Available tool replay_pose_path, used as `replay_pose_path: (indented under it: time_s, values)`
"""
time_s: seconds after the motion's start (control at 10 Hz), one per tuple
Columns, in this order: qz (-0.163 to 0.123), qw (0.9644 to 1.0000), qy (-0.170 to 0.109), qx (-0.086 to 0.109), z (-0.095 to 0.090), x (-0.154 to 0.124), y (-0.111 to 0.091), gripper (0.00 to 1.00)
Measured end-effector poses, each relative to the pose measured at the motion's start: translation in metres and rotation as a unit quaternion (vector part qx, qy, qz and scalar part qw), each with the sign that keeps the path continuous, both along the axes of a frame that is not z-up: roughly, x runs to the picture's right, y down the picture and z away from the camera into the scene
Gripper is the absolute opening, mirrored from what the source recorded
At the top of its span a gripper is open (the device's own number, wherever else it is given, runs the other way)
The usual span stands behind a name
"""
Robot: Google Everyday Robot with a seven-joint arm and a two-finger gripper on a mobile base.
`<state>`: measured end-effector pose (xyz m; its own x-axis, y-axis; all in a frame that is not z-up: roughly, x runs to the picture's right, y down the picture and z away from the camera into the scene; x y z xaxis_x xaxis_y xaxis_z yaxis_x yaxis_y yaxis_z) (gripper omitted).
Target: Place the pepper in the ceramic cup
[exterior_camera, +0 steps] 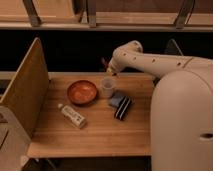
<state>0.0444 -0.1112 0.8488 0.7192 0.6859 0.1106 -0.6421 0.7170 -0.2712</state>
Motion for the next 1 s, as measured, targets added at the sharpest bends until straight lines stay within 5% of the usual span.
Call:
replay_pose_path:
  time_s: [0.4, 1.0]
  values:
    - [0.013, 0.9983, -0.052, -0.022, 0.005, -0.004, 0.022, 0.0]
    - [-0.009, 0.9982, -0.058, -0.014, -0.003, -0.016, 0.024, 0.0]
